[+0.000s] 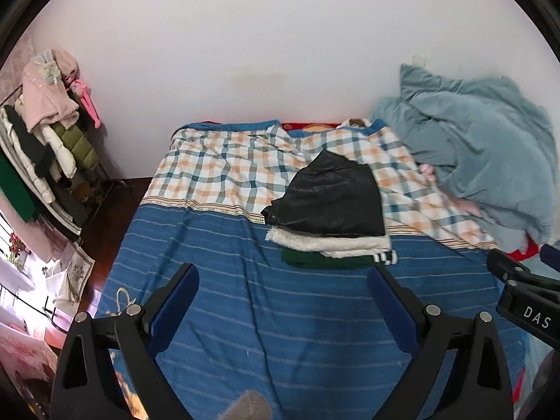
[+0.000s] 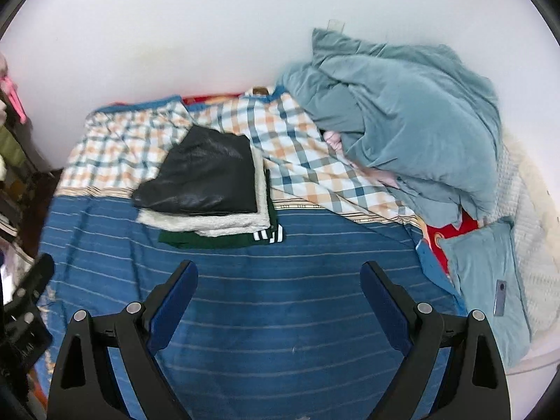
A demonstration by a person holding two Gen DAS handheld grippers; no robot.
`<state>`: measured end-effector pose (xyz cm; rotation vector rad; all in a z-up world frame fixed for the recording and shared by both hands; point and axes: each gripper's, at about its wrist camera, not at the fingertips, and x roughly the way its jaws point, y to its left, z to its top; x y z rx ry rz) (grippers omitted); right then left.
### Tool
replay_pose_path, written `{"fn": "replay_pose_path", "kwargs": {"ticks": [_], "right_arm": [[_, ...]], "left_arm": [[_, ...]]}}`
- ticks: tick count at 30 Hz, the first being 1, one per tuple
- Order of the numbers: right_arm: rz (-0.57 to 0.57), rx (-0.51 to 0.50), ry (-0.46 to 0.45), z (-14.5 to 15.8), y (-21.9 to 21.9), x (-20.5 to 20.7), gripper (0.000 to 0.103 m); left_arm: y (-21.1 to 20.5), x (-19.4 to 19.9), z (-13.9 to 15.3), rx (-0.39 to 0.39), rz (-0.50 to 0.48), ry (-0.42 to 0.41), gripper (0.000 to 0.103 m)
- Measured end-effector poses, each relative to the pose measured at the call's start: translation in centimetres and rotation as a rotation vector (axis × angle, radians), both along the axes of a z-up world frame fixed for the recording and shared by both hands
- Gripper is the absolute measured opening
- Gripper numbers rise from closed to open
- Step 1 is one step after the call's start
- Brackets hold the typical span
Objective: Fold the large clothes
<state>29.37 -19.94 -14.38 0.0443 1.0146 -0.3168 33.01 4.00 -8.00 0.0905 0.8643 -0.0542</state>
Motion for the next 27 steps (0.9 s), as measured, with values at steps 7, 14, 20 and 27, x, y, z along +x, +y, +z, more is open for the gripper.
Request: {"fn": "replay_pose_path", "kwargs": {"ticks": [7, 14, 20, 27], "right_arm": [[0.001, -0.006, -0.084, 8.5, 1.7, -8.8, 0.095], [0.024, -0.018, -0.138, 14.3, 3.6, -15.6, 0.095], [0.037, -0.050, -0.201, 17.7, 4.3, -19.6, 0.095], [0.054, -0.069, -0.222, 19.0, 4.7, -21.9, 0.095]], "left_arm": [[1.3, -7.0, 6.1, 0.002, 0.007, -0.062, 0.098], [1.5, -11.5, 9.0, -0.026, -0.017, -0.097, 0.098], [1.6, -14.2, 10.5, -0.043, -0.020, -0.124, 0.098], [2.1, -15.8, 11.1, -0.060, 0.004, -0.135, 0.098]]}}
